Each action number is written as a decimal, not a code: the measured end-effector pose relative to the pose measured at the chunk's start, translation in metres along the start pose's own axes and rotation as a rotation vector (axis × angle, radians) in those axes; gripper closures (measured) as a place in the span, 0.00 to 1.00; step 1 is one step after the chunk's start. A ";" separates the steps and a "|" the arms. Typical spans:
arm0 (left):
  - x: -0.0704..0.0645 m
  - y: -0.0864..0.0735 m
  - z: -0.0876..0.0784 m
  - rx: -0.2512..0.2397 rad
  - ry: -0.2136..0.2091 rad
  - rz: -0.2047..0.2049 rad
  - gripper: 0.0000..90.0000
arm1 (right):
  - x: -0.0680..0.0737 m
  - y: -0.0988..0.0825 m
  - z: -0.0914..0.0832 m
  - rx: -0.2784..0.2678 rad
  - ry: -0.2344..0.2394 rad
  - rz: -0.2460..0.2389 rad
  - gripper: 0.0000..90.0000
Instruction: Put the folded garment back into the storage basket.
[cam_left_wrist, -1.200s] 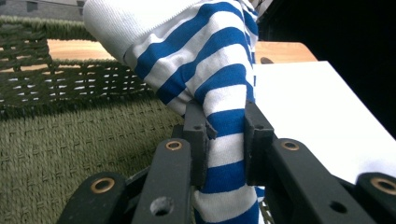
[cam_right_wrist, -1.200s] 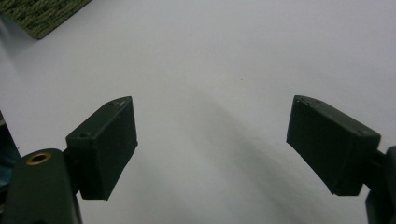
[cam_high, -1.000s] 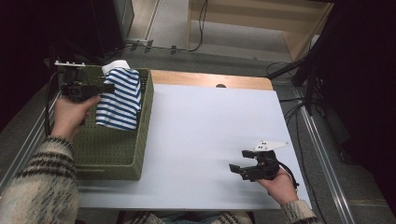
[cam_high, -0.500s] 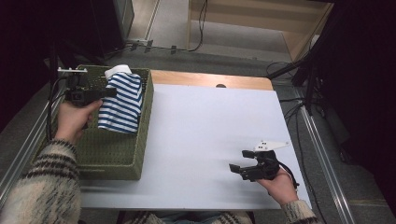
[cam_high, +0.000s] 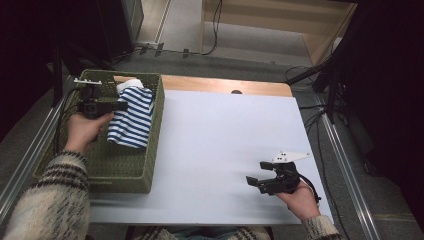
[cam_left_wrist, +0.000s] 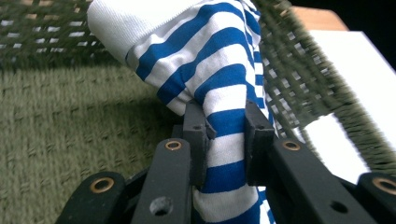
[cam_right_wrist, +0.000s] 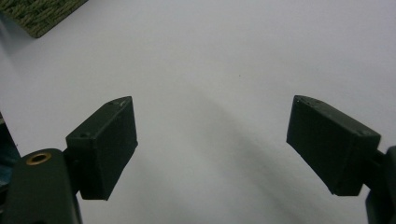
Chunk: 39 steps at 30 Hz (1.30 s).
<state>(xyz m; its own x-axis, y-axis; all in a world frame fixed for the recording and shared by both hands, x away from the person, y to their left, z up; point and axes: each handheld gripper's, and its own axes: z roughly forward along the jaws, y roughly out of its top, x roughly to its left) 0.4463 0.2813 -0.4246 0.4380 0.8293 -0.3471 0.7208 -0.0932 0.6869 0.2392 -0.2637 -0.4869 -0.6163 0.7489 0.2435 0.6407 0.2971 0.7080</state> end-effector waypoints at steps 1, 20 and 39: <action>0.000 0.000 0.000 0.000 0.003 -0.001 0.85 | 0.000 0.000 0.000 0.000 0.000 0.003 0.16; 0.012 -0.007 0.012 0.027 0.067 -0.014 0.79 | 0.001 -0.001 0.000 0.009 -0.001 -0.003 0.16; 0.015 -0.005 0.004 -0.008 0.128 -0.043 0.44 | 0.001 -0.001 0.000 0.014 0.004 -0.012 0.16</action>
<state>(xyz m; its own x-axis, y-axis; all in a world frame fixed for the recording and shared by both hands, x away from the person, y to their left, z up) 0.4513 0.2917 -0.4358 0.3343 0.8959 -0.2926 0.7330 -0.0519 0.6783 0.2378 -0.2630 -0.4879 -0.6257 0.7428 0.2383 0.6398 0.3139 0.7015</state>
